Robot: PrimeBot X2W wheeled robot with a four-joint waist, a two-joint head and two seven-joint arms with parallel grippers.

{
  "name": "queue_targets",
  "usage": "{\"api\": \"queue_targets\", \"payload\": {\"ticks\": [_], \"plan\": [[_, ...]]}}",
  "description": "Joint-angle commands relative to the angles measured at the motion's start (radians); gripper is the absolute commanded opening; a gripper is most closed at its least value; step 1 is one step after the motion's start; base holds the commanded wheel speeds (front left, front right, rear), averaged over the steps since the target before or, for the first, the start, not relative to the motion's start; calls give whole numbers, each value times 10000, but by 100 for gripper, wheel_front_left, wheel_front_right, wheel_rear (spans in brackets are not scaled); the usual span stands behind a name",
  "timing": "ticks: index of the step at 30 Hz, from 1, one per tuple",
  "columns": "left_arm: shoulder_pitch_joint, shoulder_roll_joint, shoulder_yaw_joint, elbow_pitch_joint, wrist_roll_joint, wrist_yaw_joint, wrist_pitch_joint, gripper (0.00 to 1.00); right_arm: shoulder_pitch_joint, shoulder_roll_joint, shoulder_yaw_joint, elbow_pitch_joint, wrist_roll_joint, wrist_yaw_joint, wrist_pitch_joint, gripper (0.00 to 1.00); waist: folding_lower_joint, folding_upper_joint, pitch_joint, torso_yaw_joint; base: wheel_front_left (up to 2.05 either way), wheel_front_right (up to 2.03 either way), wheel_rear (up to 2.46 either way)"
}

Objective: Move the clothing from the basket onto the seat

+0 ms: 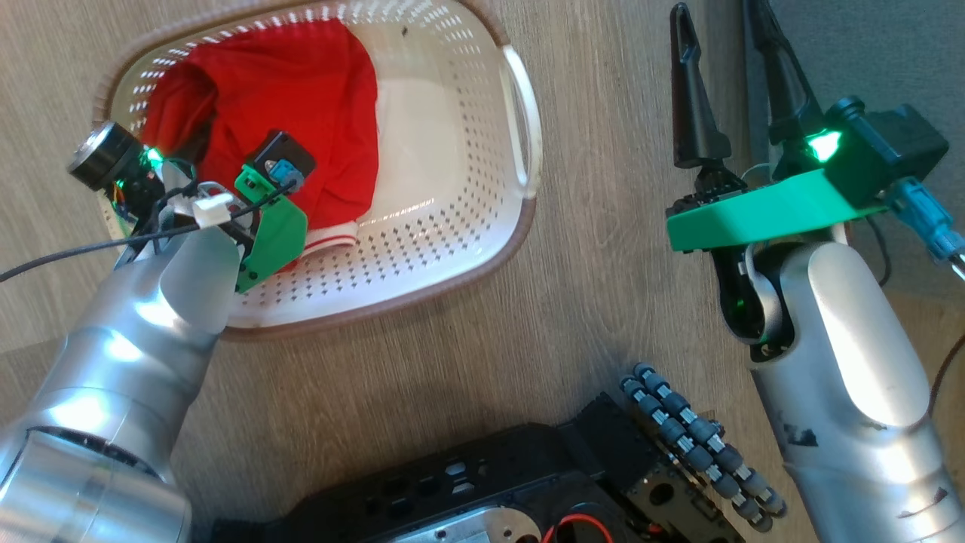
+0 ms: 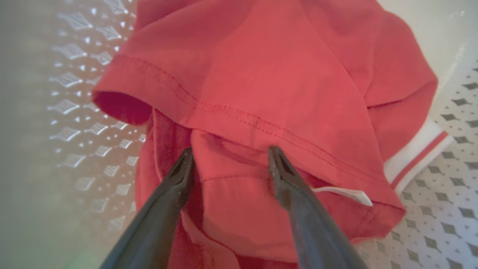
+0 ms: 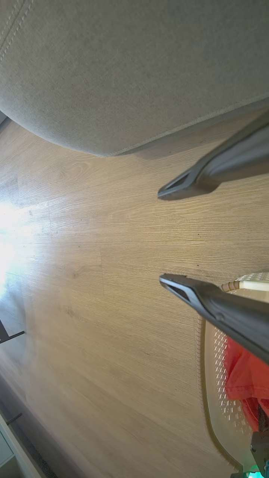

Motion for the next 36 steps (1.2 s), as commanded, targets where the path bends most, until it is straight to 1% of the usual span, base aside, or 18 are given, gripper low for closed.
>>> {"api": "queue_targets", "payload": {"ticks": [1,2,3,4,7,14,20,21,23,28,36], "plan": [[157,275,131,-24,-99,-105,2,100,206,76,153,-241,89,23,-45,100,-1,0,20,-5,0,0,0],[163,269,124,-22,-131,-133,-30,100,186,76,139,-235,88,23,-45,100,-1,0,21,-7,0,0,0],[170,262,109,-20,-151,-151,-44,65,166,76,125,-224,87,23,-45,100,-1,0,10,-7,0,0,0],[189,247,101,-19,-185,-189,-63,0,150,76,108,-209,92,23,-45,100,-1,0,-17,-6,0,0,0],[282,185,58,-16,-262,-216,-299,0,133,76,36,-166,72,23,-46,100,-1,0,-190,12,0,0,0],[504,-226,-21,-22,-509,-231,-1472,0,182,76,-118,83,-2,23,-46,100,-1,0,-997,175,0,0,0],[898,-594,144,-386,-1079,-585,-2094,0,406,76,-283,381,-116,23,-46,100,-1,0,-2111,418,0,0,0],[898,-594,144,-386,-1079,-585,-2094,0,406,76,-283,381,-116,23,-46,100,-1,0,-2111,418,0,0,0],[1119,-710,306,-779,-1449,-838,-2151,0,518,76,-362,500,-210,23,-46,100,-1,0,-2519,535,0,0,0],[1967,-853,444,-2808,-2252,-1215,-2166,0,896,76,-594,782,-475,23,-46,100,-1,0,-3568,872,0,0,0],[3347,-900,622,-5058,-3347,-1398,-2168,0,1608,76,-750,1267,-844,23,-46,100,-1,0,-5205,1335,0,0,0]]}}
